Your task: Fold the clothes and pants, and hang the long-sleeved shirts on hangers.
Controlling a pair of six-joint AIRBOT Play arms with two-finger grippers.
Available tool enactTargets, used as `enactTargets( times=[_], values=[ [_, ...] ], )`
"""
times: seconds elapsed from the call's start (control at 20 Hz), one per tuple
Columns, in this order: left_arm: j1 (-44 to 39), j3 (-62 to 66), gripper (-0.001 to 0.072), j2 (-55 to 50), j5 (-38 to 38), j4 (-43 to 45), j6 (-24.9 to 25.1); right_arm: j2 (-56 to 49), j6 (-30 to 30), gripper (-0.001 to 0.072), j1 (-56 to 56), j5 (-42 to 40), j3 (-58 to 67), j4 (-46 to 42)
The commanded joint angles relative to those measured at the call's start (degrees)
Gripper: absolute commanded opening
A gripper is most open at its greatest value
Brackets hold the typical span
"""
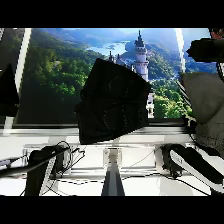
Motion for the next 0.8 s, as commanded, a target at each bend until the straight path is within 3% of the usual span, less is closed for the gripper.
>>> enactTargets(
  times=[0.0, 0.1, 0.2, 0.25, 0.35, 0.45, 0.6, 0.7, 0.75],
  values=[
    [0.04, 0.02, 0.0554, -0.11, 1.53, -0.24, -0.02, -0.04, -1.51, 0.0035, -0.04, -3.65, 0.0, -1.2],
    [0.04, 0.02, 0.0555, -0.09, 2.36, -0.17, 0.0, -0.76, -9.99, 0.0035, -0.11, -1.22, -0.02, -8.33],
    [0.07, -0.07, 0.0547, -0.37, 2.16, 0.22, -0.02, -2.67, -13.97, 0.0034, -0.72, 5.38, -0.5, -14.86],
    [0.07, -0.26, 0.0437, -0.5, 1.84, 1.09, -0.02, -3.43, -14.86, 0.0034, -1.95, 6.14, -2.23, -14.58],
    [0.07, -1.6, 0.001, -0.59, 1.11, 3.78, 0.02, -4.44, -15.04, 0.0033, -5.95, 5.53, -9.62, -12.2],
    [0.07, -3.32, 0.0018, -0.59, -0.79, 8.13, -0.04, -4.87, -17.99, 0.0034, -10.21, 7.41, -19.8, -8.15],
    [0.11, -6.99, 0.0017, -0.57, -4.2, 11.21, -1.51, -4.85, -25.42, 0.0034, -15.3, 8.28, -37.62, 7.1],
    [0.11, -10.1, 0.0017, -0.59, -4.17, 14.58, -9.46, -4.85, -28.48, 0.0035, -15.93, 6.32, -47.87, 13.46],
    [0.11, -11.72, 0.0017, -0.59, -4.17, 16.94, -14.99, -4.85, -28.41, 0.0078, -15.78, 3.85, -51.95, 15.5]
  ],
)
